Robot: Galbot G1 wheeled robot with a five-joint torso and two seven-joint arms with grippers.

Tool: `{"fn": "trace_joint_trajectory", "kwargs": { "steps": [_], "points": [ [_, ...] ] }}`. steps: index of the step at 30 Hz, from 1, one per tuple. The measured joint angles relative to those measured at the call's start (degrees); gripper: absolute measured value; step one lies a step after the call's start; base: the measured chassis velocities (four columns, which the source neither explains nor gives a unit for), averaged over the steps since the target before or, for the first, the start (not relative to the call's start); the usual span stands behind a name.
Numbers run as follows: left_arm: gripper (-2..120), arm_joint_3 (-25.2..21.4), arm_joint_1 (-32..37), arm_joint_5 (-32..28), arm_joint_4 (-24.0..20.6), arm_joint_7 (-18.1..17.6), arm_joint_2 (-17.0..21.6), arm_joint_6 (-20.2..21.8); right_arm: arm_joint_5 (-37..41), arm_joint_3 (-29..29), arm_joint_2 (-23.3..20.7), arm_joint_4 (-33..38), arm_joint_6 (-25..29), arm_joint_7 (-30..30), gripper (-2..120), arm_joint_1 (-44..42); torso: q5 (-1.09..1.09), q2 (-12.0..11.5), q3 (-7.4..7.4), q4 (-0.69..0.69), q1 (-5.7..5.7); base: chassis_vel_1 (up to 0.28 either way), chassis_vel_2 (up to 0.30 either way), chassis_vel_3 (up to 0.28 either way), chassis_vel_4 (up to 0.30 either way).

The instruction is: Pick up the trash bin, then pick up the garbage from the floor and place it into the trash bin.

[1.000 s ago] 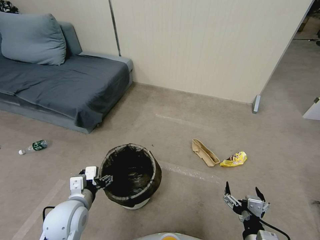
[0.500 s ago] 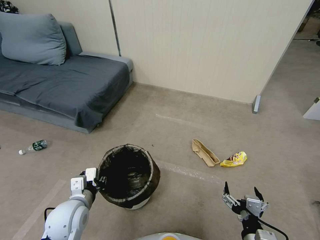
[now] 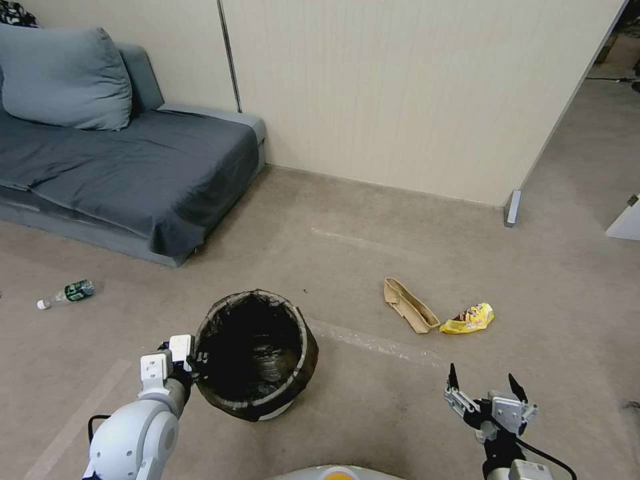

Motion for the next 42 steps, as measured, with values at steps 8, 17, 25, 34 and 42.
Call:
{"fn": "trace_joint_trajectory", "kwargs": {
  "steps": [8,17,25,34,42],
  "points": [
    [1,-1.17,1.99,-1.33,-9.26,0.89,1.25,-4.84,0.74,1.19,0.0,1.54,-0.07,0.34,100,0.14,0.01,0.0,0.0,-0.01,0.0,0.0,0.0,0.0,0.0],
    [1,-2.48,4.9,-1.39,-14.71,1.63,1.5,-8.42,1.93,1.65,0.0,2.22,-1.02,0.79,100,0.7,0.01,0.0,0.0,0.0,0.0,0.0,0.0,0.0,0.0],
    [1,-1.96,7.09,-0.64,-16.45,1.84,0.13,-10.55,2.51,1.96,0.0,3.51,-1.53,0.78,100,0.91,0.0,0.0,0.0,0.0,0.0,0.0,0.0,0.0,0.0],
    [1,-1.87,8.3,1.22,-17.23,2.17,-0.4,-10.7,2.68,1.96,0.0,3.72,-1.54,0.77,100,1.01,0.0,0.0,0.0,0.0,0.0,0.0,0.0,0.0,0.0],
    [1,-1.63,8.37,1.33,-17.24,2.17,-0.43,-10.54,2.67,1.88,0.0,3.71,-1.53,0.74,100,1.08,0.0,0.0,0.0,0.0,0.0,0.0,0.0,0.0,0.0]
  ]
}}
